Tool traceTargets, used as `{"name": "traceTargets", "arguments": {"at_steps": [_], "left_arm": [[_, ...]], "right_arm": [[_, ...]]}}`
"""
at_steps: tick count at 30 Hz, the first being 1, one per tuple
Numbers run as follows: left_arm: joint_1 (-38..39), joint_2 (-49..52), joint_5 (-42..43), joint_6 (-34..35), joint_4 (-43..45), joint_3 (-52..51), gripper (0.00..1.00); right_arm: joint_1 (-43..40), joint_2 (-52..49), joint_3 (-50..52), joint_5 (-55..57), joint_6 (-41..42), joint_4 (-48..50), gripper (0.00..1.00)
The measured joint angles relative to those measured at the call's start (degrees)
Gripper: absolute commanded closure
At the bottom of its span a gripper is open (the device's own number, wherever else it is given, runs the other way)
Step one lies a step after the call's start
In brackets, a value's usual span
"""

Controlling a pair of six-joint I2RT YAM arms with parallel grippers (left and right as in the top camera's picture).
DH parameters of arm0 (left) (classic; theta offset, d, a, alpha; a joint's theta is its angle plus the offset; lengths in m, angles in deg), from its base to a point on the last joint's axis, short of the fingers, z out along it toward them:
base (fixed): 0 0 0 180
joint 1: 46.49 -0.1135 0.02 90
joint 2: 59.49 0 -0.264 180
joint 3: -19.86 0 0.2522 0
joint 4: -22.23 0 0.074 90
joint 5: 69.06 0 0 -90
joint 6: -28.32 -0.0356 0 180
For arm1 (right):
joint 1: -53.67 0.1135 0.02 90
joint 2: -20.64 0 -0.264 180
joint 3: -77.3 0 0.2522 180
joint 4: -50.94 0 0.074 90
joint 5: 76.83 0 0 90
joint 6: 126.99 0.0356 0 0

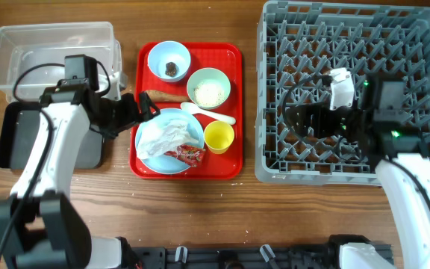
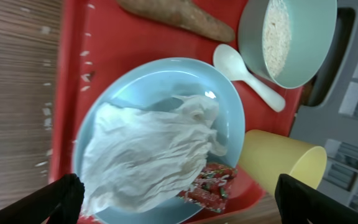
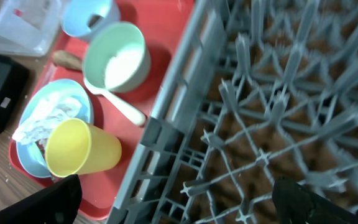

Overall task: Sort waste into correct bins and load items into the dishwasher rack
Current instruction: 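Reach the left gripper to the plate and grasp the white tissue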

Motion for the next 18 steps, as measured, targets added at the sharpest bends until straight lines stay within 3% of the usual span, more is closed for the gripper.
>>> {"name": "traceTargets", "arguments": {"at_steps": [9,18], "left_arm": [[8.8,3.5,4.9,-1.6,5.1,0.0,0.00],[22.9,3.5,-21.5,-1.8,0.5,0.0,0.00]], "right_arm": [[0.0,-4.0,0.0,0.0,1.7,-0.4,0.00],[0.0,-4.0,0.0,0.0,1.7,-0.4,0.00]]}}
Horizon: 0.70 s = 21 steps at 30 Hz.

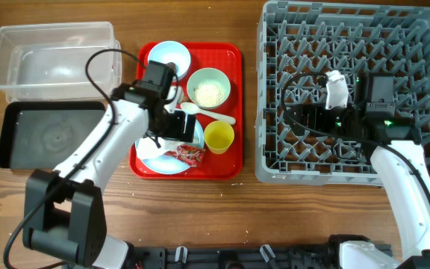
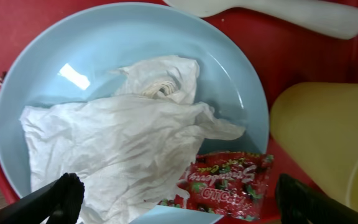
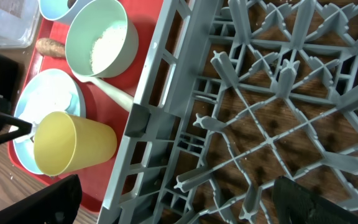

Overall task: Sort waste into correct bins and load items into the dishwasher rack
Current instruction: 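Reach the left gripper to the plate and grasp the white tissue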

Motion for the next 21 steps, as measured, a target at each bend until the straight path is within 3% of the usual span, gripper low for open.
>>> {"name": "traceTargets", "arguments": {"at_steps": [7,19,21], "left_arm": [[0.2,0.0,-6.8,0.3,0.2,0.0,0.00],[0.6,11.4,-1.6,-6.0,0.8,0.0,0.00],[0.6,11.4,-1.3,-7.1,0.8,0.0,0.07]], "right_arm": [[0.0,0.0,0.0,0.0,0.0,0.0,0.00],[0.0,0.0,0.0,0.0,0.0,-0.5,0.00],[0.0,0.0,0.0,0.0,0.0,-0.5,0.00]]}}
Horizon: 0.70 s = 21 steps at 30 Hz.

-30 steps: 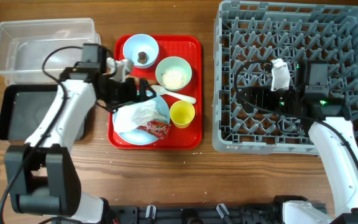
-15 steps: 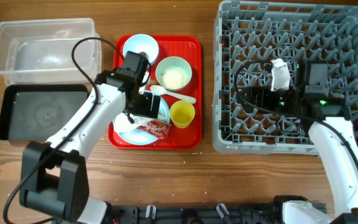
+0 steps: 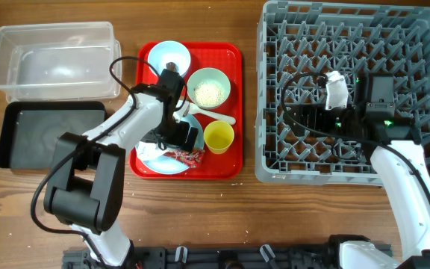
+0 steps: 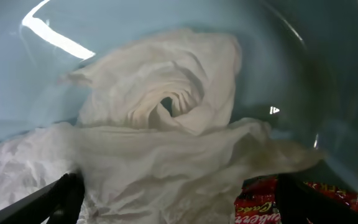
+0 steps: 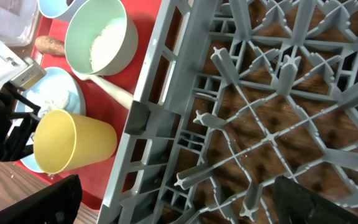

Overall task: Sort waste into correct bins and load items into the dishwasher rack
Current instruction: 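Reach the left gripper to the plate and grasp the white tissue, then carry the tissue left and drop it into the clear bin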

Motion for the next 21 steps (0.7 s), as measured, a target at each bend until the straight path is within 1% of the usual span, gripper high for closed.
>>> {"name": "traceTargets", "arguments": {"at_steps": [1,2,3,4,5,7,8,9,11,16,21], "left_arm": [[0.0,0.0,0.1,-0.4,0.2,0.0,0.18],[0.0,0.0,0.1,-0.9,0.8,0.0,0.34],[0.0,0.0,0.1,-0.9,1.8,-0.1,0.39],[0.0,0.0,0.1,-1.2,2.8,-0.3,0.41],[0.0,0.0,-0.1,-1.4,4.1,-0.7,0.47],[0.0,-0.7,-0.4,-1.8,7.1,-2.2,0.78],[0.0,-1.2,-0.5,-1.9,9.1,-3.2,0.91],[-0.1,-1.7,-0.8,-2.2,11.2,-4.2,0.96],[-0.3,-1.9,-0.8,-2.4,13.3,-5.0,0.96],[-0.5,-2.0,-0.3,-2.2,13.4,-5.0,0.96],[-3.1,-1.4,2.3,1.1,9.1,-2.8,0.96]], "right_arm": [[0.0,0.0,0.0,0.0,0.0,0.0,0.00],[0.0,0.0,0.0,0.0,0.0,0.0,0.00],[0.0,0.0,0.0,0.1,0.0,0.0,0.00],[0.0,0.0,0.0,0.2,0.0,0.0,0.00],[0.0,0.0,0.0,0.2,0.0,0.0,0.00],[0.0,0.0,0.0,0.4,0.0,-0.2,0.00],[0.0,0.0,0.0,0.5,0.0,-0.2,0.00],[0.0,0.0,0.0,0.5,0.0,-0.2,0.00],[0.0,0.0,0.0,0.7,0.0,-0.2,0.00],[0.0,0.0,0.0,0.9,0.0,-0.2,0.00],[0.0,0.0,0.0,0.9,0.0,-0.4,0.00]]}}
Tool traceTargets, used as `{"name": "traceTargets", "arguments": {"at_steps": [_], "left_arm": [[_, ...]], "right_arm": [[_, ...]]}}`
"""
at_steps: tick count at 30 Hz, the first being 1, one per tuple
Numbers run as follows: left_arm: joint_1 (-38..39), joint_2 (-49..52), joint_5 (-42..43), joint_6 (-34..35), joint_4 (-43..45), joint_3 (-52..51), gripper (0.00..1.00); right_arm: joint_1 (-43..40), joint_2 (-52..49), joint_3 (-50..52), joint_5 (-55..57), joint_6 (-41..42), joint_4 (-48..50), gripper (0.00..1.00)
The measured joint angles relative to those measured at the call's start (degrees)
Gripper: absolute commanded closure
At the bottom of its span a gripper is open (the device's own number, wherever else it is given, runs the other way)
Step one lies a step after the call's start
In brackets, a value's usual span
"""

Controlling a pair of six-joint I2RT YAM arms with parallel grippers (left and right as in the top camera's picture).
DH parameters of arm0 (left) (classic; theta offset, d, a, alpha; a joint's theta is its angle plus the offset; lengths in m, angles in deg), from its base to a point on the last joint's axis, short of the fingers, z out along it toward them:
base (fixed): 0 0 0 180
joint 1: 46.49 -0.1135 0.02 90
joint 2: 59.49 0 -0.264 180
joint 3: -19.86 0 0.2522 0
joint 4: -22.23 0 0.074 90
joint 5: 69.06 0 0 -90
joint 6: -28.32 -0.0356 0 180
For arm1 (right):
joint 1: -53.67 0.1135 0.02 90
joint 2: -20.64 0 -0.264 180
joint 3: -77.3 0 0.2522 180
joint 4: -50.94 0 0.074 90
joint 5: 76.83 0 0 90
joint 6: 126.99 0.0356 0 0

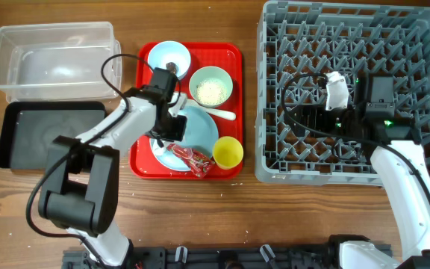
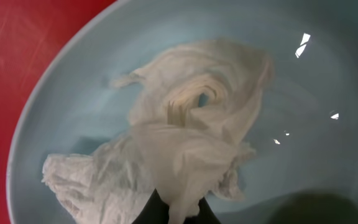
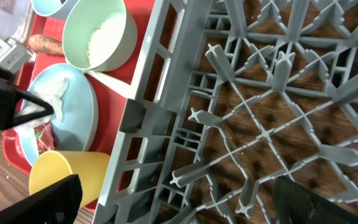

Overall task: Sort waste into correct bins and load items into the dishwasher rack
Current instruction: 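Carry the tissue left and drop it into the clear bin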

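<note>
My left gripper is over the light blue plate on the red tray. In the left wrist view it is shut on a crumpled white napkin, which hangs bunched above the plate. A red candy wrapper lies at the plate's front edge. Beside it stands the yellow cup. My right gripper hovers open over the grey dishwasher rack, its fingers wide apart above the rack's pegs.
A green bowl of rice, a white spoon and a small blue bowl share the tray. A brown food piece lies near the green bowl. A clear bin and a black tray stand at the left.
My left gripper has shut on the napkin, which is now bunched up off the plate. The plate, the wrapper and the yellow cup now sit further toward the tray's front right corner.
My left gripper was open at the tray's left edge, then open low over the napkin, then right down on it. Now it is shut on the napkin. My right gripper has stayed open over the rack the whole time.
</note>
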Motion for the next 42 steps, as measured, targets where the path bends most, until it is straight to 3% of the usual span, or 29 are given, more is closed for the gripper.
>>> {"name": "traceTargets", "arguments": {"at_steps": [5,12,15,21,22,24,25,28,35,39,40,41,42], "left_arm": [[-4.3,0.0,1.5,1.9,-5.8,6.6,0.96],[-9.0,-1.3,1.8,2.5,-15.1,29.3,0.96],[-12.2,-2.3,-1.2,2.5,-10.0,34.3,0.96],[-20.7,-0.3,-9.4,-1.0,1.6,34.7,0.92],[-21.7,0.7,-9.8,-1.5,2.9,34.7,0.82],[-23.6,3.4,-10.4,-2.4,4.7,34.7,0.40],[-24.8,5.6,-10.7,-2.8,5.1,34.7,0.05],[-26.7,10.3,-11.1,-3.4,5.1,34.7,0.00],[-27.3,10.6,-11.3,-3.4,5.1,35.1,0.00],[-27.2,5.6,-11.3,-3.4,2.1,36.1,0.04],[-27.2,4.3,-11.3,-3.4,2.0,36.5,0.11],[-27.2,2.8,-11.3,-3.2,1.6,37.1,0.32],[-27.2,1.8,-11.3,-2.9,1.2,37.7,0.92]], "right_arm": [[0.0,0.0,0.0,0.0,0.0,0.0,0.00],[0.0,0.0,0.0,0.3,0.0,-0.2,0.00],[0.0,0.0,0.0,0.4,0.0,-0.1,0.00],[0.0,0.0,0.0,0.4,0.0,-0.1,0.00],[0.0,0.0,0.0,0.4,0.0,-0.2,0.00],[0.0,0.0,0.0,0.4,0.0,-0.1,0.00],[0.0,0.0,0.0,0.4,0.0,-0.1,0.00],[0.0,0.0,0.0,0.4,0.0,-0.1,0.00],[0.0,0.0,0.0,0.4,0.0,-0.1,0.00],[0.0,0.0,0.0,0.4,0.0,-0.1,0.00],[0.0,0.0,0.0,0.4,0.0,-0.1,0.00],[0.0,0.0,0.0,0.4,0.0,-0.1,0.00],[0.0,0.0,0.0,0.4,0.0,-0.1,0.00]]}}
